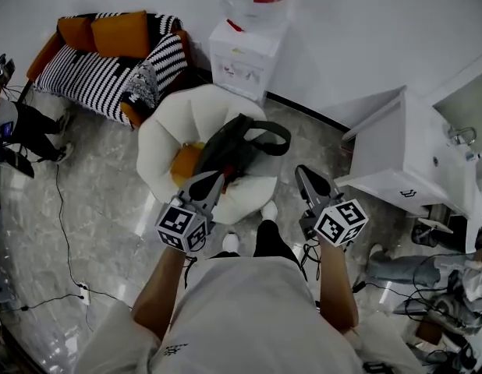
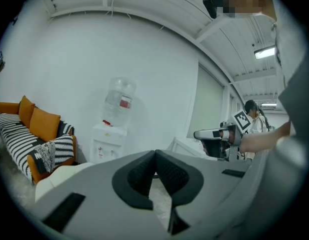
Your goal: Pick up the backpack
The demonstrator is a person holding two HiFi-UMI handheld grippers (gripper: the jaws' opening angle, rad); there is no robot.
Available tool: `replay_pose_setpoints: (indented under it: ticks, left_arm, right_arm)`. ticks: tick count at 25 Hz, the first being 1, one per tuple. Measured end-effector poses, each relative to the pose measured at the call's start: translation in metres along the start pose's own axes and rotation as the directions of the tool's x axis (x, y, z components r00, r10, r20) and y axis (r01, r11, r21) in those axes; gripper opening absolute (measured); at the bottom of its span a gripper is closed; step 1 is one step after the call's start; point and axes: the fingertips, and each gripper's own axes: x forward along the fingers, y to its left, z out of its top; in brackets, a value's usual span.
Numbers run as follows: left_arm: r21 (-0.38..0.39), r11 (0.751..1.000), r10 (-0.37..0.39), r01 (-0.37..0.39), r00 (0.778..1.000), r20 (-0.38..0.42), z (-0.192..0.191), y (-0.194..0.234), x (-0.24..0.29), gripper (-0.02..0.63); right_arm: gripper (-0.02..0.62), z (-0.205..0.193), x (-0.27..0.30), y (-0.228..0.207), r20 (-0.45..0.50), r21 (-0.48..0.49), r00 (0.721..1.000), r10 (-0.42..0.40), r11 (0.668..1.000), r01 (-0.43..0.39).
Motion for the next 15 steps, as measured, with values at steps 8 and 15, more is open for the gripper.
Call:
replay_pose_setpoints:
  ticks: [8, 15]
  left_arm:
    - [-0.032, 0.992, 0.118, -0.119, 0.993, -0.026, -0.007, 0.017, 0.036, -0.006]
    - [-0.108, 0.965, 0.234, -0.238, 0.971, -0.047, -0.030, 0.031, 0.080, -0.005]
  right_arm:
    - [0.002, 0.005, 0.047, -0.051, -0.069, 0.005, 0.993, 0.096, 0.995, -0.096]
    - [0.003, -0.013, 0.099, -0.102, -0.228, -0.135, 0.948, 0.221, 0.957, -0.256]
